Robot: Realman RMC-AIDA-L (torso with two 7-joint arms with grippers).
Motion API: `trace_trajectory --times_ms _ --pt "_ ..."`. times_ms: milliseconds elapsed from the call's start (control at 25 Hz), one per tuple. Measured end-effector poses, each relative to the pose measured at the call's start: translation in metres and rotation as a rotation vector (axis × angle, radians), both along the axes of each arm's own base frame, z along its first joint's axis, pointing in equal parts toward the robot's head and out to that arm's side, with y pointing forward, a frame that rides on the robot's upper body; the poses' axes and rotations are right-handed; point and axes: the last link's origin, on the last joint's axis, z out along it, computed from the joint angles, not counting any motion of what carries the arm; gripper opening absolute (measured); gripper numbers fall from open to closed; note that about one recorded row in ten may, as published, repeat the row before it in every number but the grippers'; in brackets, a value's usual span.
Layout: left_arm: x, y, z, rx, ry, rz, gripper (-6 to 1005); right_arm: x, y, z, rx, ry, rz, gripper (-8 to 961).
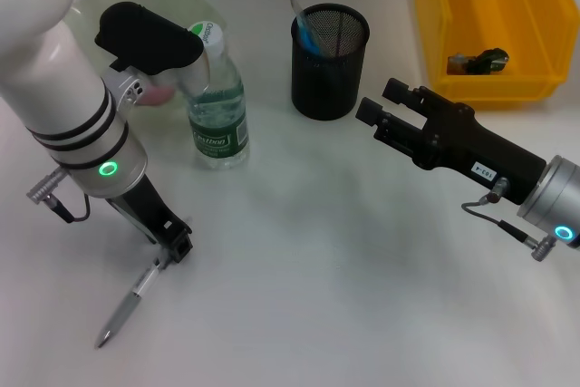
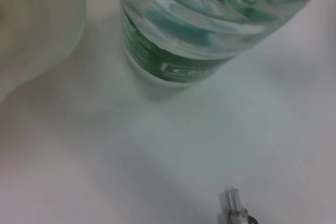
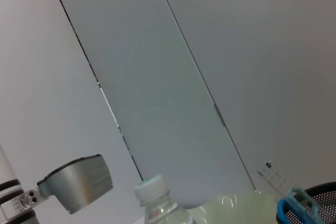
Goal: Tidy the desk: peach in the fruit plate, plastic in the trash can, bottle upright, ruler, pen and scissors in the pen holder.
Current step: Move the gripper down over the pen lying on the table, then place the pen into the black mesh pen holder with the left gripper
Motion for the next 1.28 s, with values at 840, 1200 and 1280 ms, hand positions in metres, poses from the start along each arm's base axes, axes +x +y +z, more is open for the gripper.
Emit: trace_trajectory --times_ms 840,1200,1280 --pt "0.0021 0.0014 -0.0014 -0.002 -0.005 -0.014 226 -0.0010 0.0013 0.0005 0.002 -0.002 0.005 692" --pt "0.0022 0.0019 -0.0010 -0.005 -0.003 -0.023 189 -0.0015 0.0040 0.0001 0.004 -0.007 -0.001 692" --pt "0.0046 0.0030 0.0001 0.001 -0.009 -0.031 190 -0.0014 0.0043 0.0005 0.008 -0.005 -0.003 692"
